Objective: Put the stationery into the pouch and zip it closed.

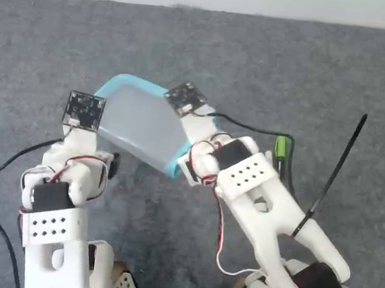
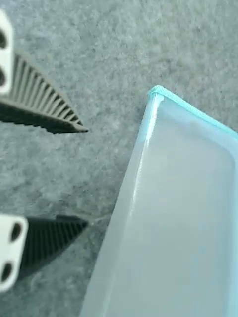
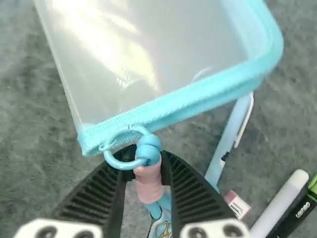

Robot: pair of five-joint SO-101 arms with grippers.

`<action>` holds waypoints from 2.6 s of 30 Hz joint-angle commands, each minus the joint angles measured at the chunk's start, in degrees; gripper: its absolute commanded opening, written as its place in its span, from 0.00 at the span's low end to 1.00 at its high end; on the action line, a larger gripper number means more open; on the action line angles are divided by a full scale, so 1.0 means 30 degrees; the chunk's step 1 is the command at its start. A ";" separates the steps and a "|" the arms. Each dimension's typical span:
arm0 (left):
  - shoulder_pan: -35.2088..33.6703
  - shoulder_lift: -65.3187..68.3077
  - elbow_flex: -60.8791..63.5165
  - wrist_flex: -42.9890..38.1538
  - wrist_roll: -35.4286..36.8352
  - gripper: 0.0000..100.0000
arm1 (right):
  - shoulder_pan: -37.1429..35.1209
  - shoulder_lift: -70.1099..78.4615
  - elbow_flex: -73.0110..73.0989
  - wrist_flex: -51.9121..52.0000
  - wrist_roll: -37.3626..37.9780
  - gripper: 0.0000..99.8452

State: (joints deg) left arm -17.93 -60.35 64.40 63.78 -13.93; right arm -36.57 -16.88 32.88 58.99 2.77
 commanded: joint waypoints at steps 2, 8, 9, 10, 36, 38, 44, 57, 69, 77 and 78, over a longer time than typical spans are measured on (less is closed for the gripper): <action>0.1201 -0.0703 -0.0073 0.0029 -0.0088 0.31 | 0.0513 -0.0513 -0.0147 -0.0161 -0.0264 0.01; 0.5158 -0.0703 -0.0073 0.0029 0.1319 0.32 | 0.0278 -0.2418 -0.0205 0.0103 -0.0293 0.01; 0.5744 -0.0703 -0.0073 0.0029 0.1377 0.32 | 0.0103 -0.3033 -0.0205 0.0337 -0.0234 0.01; 0.6242 -0.0703 -0.0073 0.0029 0.1377 0.32 | -0.0073 -0.3678 -0.0205 0.0513 -0.0088 0.01; 0.9875 -0.4425 -0.0542 0.0733 0.2432 0.32 | -0.1597 -0.5495 0.0322 0.0513 0.1289 0.01; 1.0315 -0.4454 -0.0396 0.0645 0.2432 0.32 | -0.1597 -0.5495 0.0322 0.0425 0.1289 0.01; 0.8703 -0.4425 0.0601 -0.0791 0.2344 0.31 | -0.1626 -0.5495 0.0352 0.0601 0.1289 0.01; 0.7883 -0.4425 0.1919 -0.2051 0.0996 0.15 | -0.1538 -0.5495 0.0469 0.0630 0.1670 0.01; 0.7824 -0.4454 0.2125 -0.2198 0.0733 0.09 | -0.1656 -0.5495 0.3487 -0.0952 0.2227 0.01; 0.7590 -0.4571 0.3297 -0.3253 0.0791 0.09 | -0.2945 -0.5260 0.4835 -0.2183 0.2198 0.01; 0.7238 -0.4571 0.3238 -0.3282 0.0821 0.08 | -0.3004 -0.4938 0.4835 -0.2183 0.2198 0.01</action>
State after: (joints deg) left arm 6.24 -73.54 74.59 55.87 -11.12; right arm -44.22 -32.97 47.30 53.10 8.66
